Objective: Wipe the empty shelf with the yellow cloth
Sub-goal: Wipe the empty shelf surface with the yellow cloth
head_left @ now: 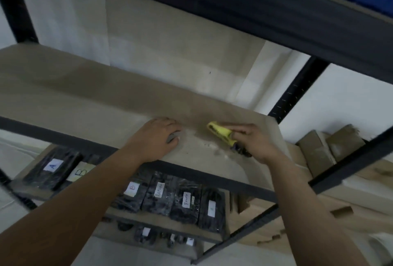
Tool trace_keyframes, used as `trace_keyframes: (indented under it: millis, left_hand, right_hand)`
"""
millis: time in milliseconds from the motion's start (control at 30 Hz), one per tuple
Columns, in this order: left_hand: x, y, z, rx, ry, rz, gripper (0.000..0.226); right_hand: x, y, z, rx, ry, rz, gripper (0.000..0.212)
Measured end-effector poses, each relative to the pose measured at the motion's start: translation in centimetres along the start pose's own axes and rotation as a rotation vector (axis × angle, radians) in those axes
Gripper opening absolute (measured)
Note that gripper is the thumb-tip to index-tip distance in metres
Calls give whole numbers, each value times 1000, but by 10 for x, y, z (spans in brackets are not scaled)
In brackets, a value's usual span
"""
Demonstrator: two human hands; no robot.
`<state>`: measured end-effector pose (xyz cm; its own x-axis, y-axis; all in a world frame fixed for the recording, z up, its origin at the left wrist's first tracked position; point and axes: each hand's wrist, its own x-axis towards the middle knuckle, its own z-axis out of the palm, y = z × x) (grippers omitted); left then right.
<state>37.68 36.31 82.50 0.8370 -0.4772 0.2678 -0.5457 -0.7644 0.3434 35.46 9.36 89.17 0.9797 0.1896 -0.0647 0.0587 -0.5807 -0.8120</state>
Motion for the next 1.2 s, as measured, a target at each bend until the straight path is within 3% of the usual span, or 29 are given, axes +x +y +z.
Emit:
trace_keyframes:
  millis: [67,133,233,267,400,467,600,700,767,933,1033,1200]
  left_hand:
    - [-1,-2,-4,-78,-57,-25,47]
    - [-6,-10,-10,-146,-92,-43,50]
    - [-17,-28,-18,-57,-80,-9,48]
    - [-20,-33,-19,-34,-75,-9,46]
    - [-25,-35,-19,1,-40,-7,43]
    - [-25,-32,-19,16,-19,4,42]
    - [-25,-33,-20,7,-6,8,41]
    - [-26,-34,-19,10,-16,3,42]
    - [-26,-34,-19,19,-21,-3,43]
    - [-23,-34,-21,39,-38,-2,44]
    - [-24,-33,-21,57,-48,0,44]
    - [-24,-32,-21,48,-42,-3,42]
  right_hand:
    - [-7,2,-21,104,218,143,36]
    - [-15,14,-33,19,372,302,39]
    - [-28,41,-29,-623,327,408,58]
    - [-30,45,-22,-698,306,394,58]
    - [-26,28,22,-743,347,359,47]
    - [-25,10,54,-738,344,252,45]
    - [-29,-16,91,-494,388,82,37]
    - [-25,-19,67,-206,485,196,26]
    - [-16,-17,48,-148,469,199,31]
    - [17,4,44,-588,88,118,43]
    - [19,9,45,-663,81,68,40]
    - [-30,-13,77,-573,166,-20,29]
